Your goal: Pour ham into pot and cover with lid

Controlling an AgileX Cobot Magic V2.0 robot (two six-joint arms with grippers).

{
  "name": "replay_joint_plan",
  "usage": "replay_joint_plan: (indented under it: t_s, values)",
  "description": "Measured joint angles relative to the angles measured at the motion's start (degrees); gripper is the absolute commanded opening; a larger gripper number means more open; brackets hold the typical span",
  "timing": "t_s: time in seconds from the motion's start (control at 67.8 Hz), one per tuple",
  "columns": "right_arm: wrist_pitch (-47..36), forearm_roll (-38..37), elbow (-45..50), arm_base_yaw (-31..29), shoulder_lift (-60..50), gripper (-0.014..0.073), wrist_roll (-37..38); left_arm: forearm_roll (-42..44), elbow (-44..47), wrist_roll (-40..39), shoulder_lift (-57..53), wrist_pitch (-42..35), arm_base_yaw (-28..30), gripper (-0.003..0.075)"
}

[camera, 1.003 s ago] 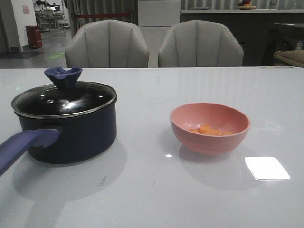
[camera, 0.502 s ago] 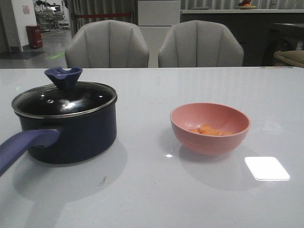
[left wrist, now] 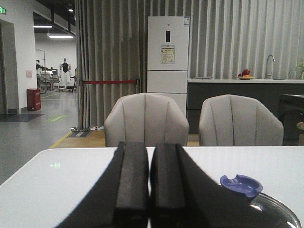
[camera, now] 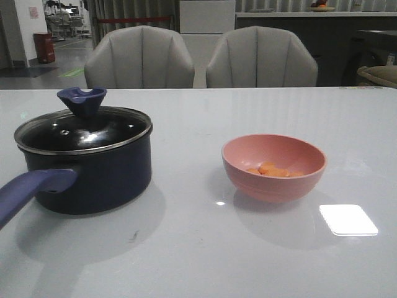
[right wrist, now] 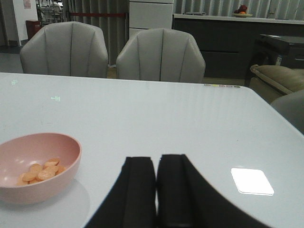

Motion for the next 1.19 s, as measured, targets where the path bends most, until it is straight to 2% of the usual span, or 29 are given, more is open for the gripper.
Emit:
replay_joint_plan:
  t_s: [0.148,0.28,0.649,0.738,0.826,0.841,0.856,0.87,0.885,0.9,0.915,0.929,1.018,1.195]
  values:
    - [0.0,0.0,0.0,0.0,0.0,0.0186,0.0,-1.0,-9.8,0.0,5.6,11.7,0.0,0.0113]
    - [0.0,0.0,0.0,0.0,0.0,0.0186,0.0,-3.3,-15.4,0.0,10.8,18.6,0.0,0.0113]
    - [0.0,0.0,0.0,0.0,0.0,0.0186,0.0,-3.9,-16.8,0.0,17.3,18.6,0.0,0.0128]
    - [0.0,0.0,0.0,0.0,0.0,0.0186,0.0,-3.9,-16.8,0.0,18.5,18.7,0.0,0.0200]
    - [0.0,0.0,0.0,0.0,0.0,0.0186,0.0,-3.9,-16.8,0.0,19.5,19.4,0.0,0.0358]
    - [0.0,0.0,0.0,0.0,0.0,0.0186,0.0,-3.9,-16.8,0.0,19.7,19.6,0.0,0.0416]
    - [0.0,0.0,0.0,0.0,0.0,0.0186,0.0,-3.9,-16.8,0.0,19.8,19.7,0.0,0.0416]
    - [0.0,0.0,0.0,0.0,0.0,0.0186,0.0,-3.9,-16.8,0.0,20.1,19.8,0.0,0.0473]
    - [0.0,0.0,0.0,0.0,0.0,0.0186,0.0,-3.9,-16.8,0.0,20.1,19.8,0.0,0.0473]
    - [0.0,0.0,0.0,0.0,0.0,0.0186,0.0,-3.9,-16.8,0.0,20.4,19.9,0.0,0.0526]
    - [0.0,0.0,0.0,0.0,0.0,0.0186,0.0,-3.9,-16.8,0.0,20.5,19.9,0.0,0.0526]
    - [0.0,0.0,0.0,0.0,0.0,0.0186,0.0,-3.9,-16.8,0.0,20.6,20.0,0.0,0.0581]
    - [0.0,0.0,0.0,0.0,0.0,0.0186,0.0,-3.9,-16.9,0.0,21.5,20.4,0.0,0.0645]
    - [0.0,0.0,0.0,0.0,0.0,0.0186,0.0,-3.9,-21.3,0.0,26.8,24.7,-2.4,0.0646]
